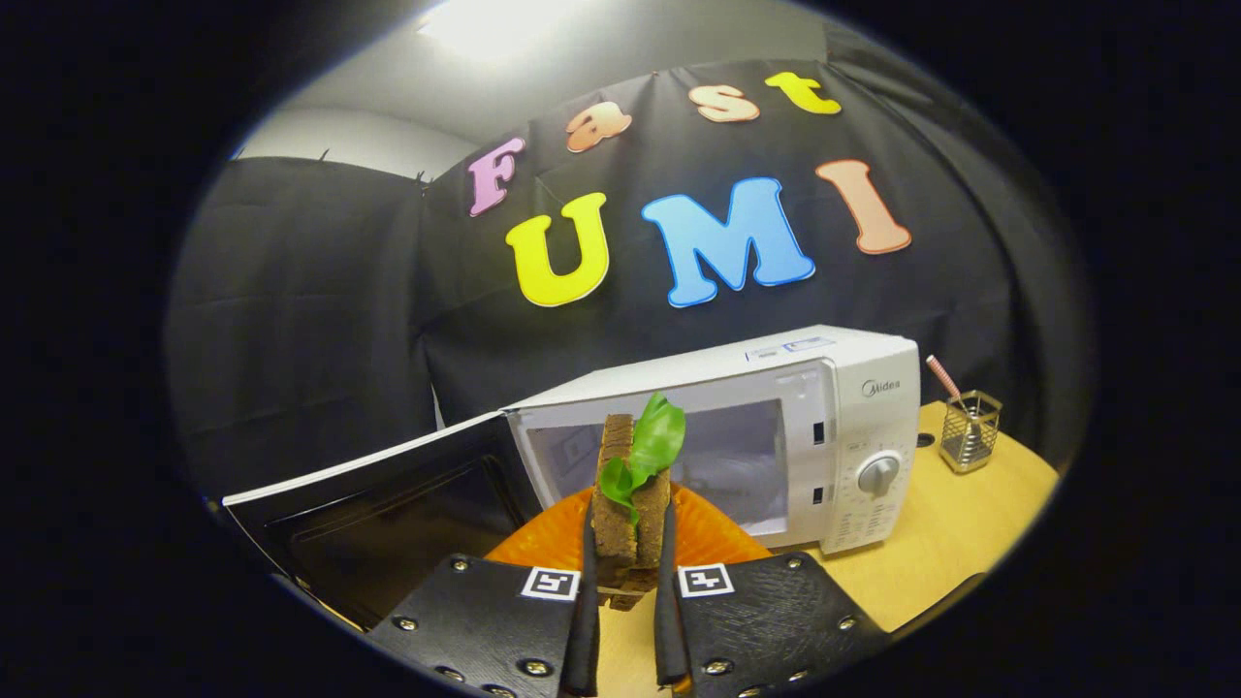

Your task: Open the microwave, put the food inside, and close the microwave door.

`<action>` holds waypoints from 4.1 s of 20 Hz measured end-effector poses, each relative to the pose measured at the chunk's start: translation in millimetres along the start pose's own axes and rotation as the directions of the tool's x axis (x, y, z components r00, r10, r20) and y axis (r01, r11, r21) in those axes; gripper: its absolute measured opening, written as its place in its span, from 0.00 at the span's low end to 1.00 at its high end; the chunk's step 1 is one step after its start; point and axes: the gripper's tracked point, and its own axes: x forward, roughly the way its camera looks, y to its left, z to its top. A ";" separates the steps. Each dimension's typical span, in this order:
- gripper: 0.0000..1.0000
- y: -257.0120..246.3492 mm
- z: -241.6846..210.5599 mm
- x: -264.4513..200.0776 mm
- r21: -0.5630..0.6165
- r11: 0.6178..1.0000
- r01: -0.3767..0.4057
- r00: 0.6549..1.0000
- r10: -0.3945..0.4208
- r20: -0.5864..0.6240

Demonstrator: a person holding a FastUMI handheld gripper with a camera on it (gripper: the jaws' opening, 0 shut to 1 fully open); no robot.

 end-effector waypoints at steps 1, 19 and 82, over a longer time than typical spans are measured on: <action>0.23 -2.8 -2.6 7.8 0.026 1.000 0.008 1.000 -0.008 0.001; 0.23 -61.5 -53.1 140.8 0.594 0.791 0.147 0.980 -0.198 0.021; 0.97 38.9 40.8 -83.7 -0.127 0.979 0.160 0.987 -0.161 -0.002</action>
